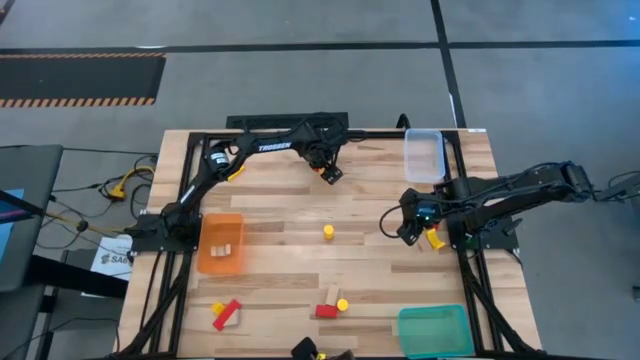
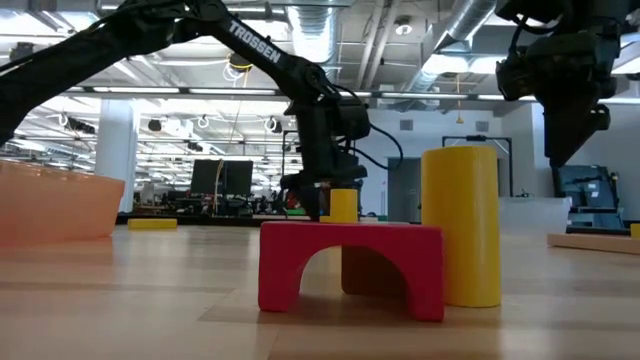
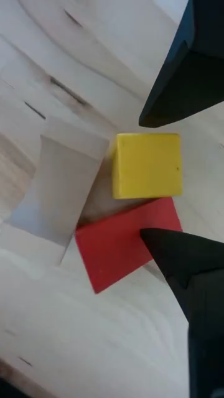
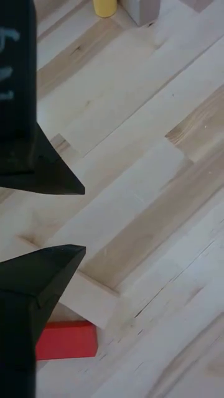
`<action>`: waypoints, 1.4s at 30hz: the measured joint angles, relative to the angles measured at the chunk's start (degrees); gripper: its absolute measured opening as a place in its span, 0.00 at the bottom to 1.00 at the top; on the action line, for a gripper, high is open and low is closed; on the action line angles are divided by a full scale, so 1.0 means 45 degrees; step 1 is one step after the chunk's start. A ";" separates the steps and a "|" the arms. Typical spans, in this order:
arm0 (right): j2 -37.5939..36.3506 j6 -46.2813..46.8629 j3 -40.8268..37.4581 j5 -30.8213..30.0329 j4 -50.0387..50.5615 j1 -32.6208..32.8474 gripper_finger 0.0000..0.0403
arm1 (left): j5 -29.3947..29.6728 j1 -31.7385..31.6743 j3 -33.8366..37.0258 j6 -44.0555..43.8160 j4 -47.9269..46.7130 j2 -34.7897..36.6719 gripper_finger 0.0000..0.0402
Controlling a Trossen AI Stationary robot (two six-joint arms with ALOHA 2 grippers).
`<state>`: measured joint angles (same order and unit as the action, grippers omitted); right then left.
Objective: Sort & place blocks by color
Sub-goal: Put the yellow block into the transparent bin
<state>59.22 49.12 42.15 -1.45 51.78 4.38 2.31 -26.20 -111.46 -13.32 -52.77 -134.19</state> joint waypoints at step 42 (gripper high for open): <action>-0.1676 0.0712 0.0985 -0.0719 0.1547 0.0113 0.41 | -0.5784 0.0884 -0.3716 0.0119 0.5907 -0.0515 0.25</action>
<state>51.68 52.32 46.58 -4.69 58.74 4.89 -23.72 -22.22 -128.18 -12.79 -26.19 -136.51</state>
